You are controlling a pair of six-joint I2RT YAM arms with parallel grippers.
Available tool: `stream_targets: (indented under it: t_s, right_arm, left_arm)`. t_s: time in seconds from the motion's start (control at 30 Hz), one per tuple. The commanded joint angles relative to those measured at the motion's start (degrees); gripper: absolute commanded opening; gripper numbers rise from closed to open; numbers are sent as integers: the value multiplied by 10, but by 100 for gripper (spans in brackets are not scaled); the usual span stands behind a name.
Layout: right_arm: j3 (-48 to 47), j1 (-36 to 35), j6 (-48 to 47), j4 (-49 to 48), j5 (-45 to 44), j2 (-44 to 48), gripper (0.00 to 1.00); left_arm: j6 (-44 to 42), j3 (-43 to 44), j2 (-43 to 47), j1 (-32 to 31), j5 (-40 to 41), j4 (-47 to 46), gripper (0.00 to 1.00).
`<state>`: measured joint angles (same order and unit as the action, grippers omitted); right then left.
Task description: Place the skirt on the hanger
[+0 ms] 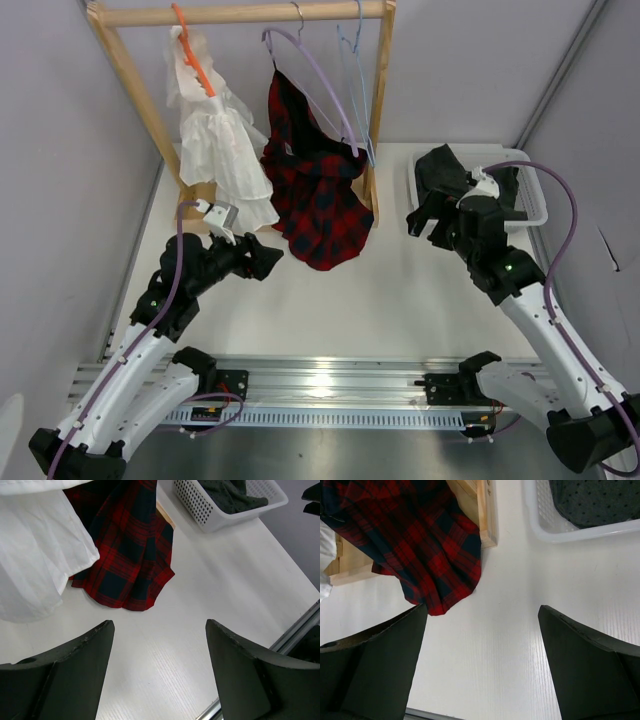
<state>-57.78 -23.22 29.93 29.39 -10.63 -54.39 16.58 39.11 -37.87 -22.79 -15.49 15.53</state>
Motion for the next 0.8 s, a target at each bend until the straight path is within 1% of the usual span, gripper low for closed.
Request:
stream_targets:
  t_s: [0.0, 0.07, 0.13, 0.17, 0.2, 0.23, 0.27, 0.33, 0.4, 0.43, 0.47, 0.53, 0.7, 0.77]
  right_arm:
    - [-31, 4, -7, -3, 8, -7, 99]
    - [-50, 13, -11, -4, 17, -27, 99]
    - [-63, 59, -14, -15, 45, -50, 99]
    - [-81, 84, -8, -23, 90, -67, 99]
    - [-95, 114, -2, -23, 126, -110, 99]
    - [-111, 168, -1, -24, 157, -135, 97]
    - [-128, 188, 0, -27, 190, -157, 96]
    - [-169, 227, 6, -36, 187, -219, 95]
    - [-208, 264, 27, -56, 191, -259, 95]
    - [-222, 275, 33, -59, 188, -300, 93]
    - [-235, 294, 41, -66, 177, -320, 92]
    - [-269, 303, 55, -78, 163, -372, 91]
    - [-319, 308, 57, -117, 86, -454, 89]
    - [-342, 309, 64, -125, 79, -494, 88]
  left_arm:
    - [9, -3, 2, -4, -11, -18, 80]
    - [9, -2, 2, -4, -13, -18, 80]
    - [10, -2, 1, -4, -16, -18, 80]
    - [10, -2, 1, -5, -17, -20, 80]
    - [10, -2, 0, -4, -18, -19, 79]
    - [11, -2, 1, -4, -17, -19, 80]
    - [11, -3, 1, -4, -18, -20, 80]
    - [11, -1, 0, -4, -20, -18, 80]
    - [10, 1, 0, -4, -19, -16, 79]
    - [10, 2, 0, -4, -18, -16, 80]
    - [10, 1, 2, -4, -18, -17, 80]
    - [10, -1, 2, -4, -21, -18, 80]
    - [10, 1, 2, -4, -22, -16, 80]
    - [10, 1, 2, -3, -24, -17, 80]
